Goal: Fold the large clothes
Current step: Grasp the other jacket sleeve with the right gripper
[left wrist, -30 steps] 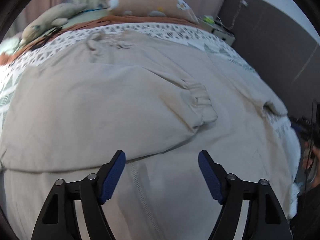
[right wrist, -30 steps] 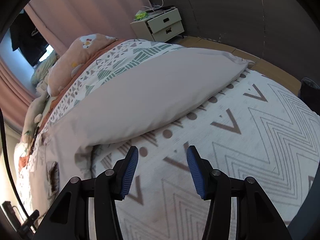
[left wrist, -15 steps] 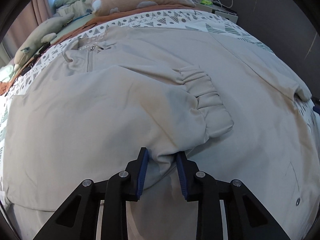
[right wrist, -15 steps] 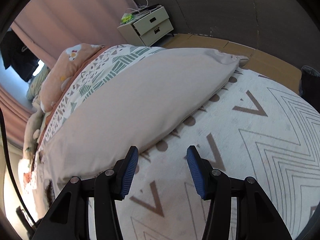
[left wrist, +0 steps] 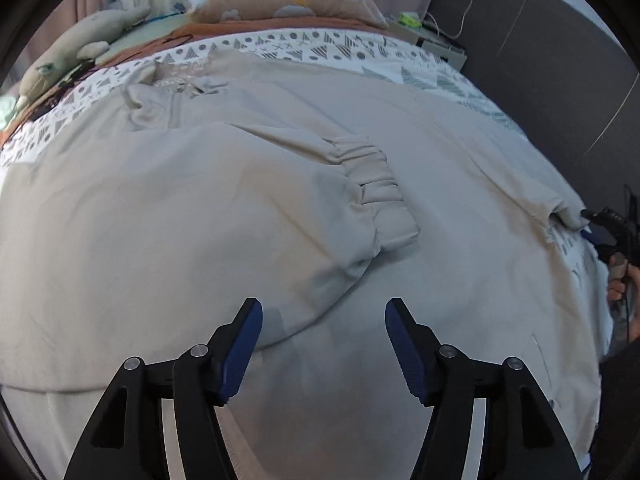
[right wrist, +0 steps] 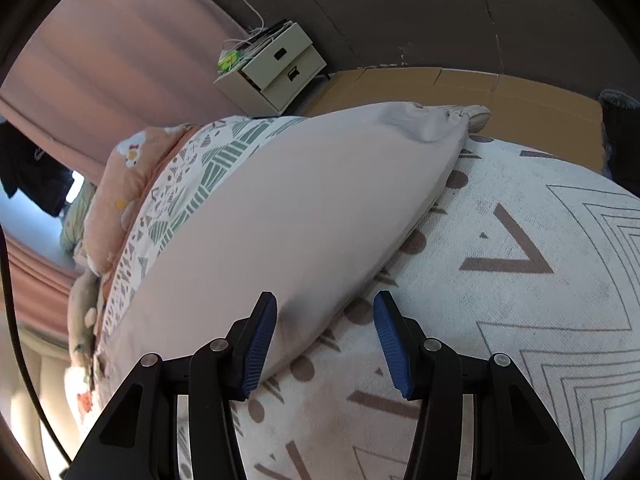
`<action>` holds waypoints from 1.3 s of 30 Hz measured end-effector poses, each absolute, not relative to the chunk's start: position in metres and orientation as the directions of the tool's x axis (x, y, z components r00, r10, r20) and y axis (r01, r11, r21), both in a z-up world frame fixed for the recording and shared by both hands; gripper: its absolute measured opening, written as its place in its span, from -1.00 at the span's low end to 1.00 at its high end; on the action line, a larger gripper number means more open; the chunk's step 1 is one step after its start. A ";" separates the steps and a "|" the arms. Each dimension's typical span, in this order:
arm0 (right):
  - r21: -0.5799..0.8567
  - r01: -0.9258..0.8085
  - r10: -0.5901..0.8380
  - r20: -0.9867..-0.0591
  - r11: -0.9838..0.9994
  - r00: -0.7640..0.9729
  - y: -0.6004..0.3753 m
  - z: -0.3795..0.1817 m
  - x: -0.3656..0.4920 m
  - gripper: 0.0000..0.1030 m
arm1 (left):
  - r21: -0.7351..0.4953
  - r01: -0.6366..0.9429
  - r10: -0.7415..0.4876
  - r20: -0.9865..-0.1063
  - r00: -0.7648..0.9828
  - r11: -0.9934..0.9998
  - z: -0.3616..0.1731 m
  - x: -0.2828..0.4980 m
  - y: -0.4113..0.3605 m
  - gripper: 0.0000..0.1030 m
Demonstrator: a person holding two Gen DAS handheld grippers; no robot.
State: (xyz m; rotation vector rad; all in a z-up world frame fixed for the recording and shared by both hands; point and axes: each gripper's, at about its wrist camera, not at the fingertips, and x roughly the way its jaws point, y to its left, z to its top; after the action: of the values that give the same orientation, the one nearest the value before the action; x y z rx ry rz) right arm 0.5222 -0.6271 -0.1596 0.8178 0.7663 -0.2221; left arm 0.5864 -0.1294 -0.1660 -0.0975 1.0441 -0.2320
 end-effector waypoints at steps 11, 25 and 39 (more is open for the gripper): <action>0.557 0.410 0.039 -0.625 0.722 0.780 -0.622 -0.123 0.526 -0.89 | -0.173 -0.093 -0.091 -0.818 0.568 0.980 -0.143 0.510 -0.011 0.28; 0.393 0.152 0.058 -0.473 0.907 0.879 -0.476 0.064 0.528 -0.92 | -0.252 -0.298 -0.001 -0.764 0.645 0.921 -0.123 0.470 0.089 0.28; 0.282 -0.069 0.203 -0.479 0.957 0.854 -0.288 0.112 0.518 -0.92 | -0.372 -0.262 -0.078 -0.691 0.718 0.890 -0.099 0.449 0.132 0.53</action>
State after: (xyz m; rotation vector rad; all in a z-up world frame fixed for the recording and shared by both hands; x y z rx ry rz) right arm 0.5181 -0.2880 0.1121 0.2605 0.5292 0.1449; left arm 0.4494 0.1320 -0.0993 -0.4729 0.7699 0.1058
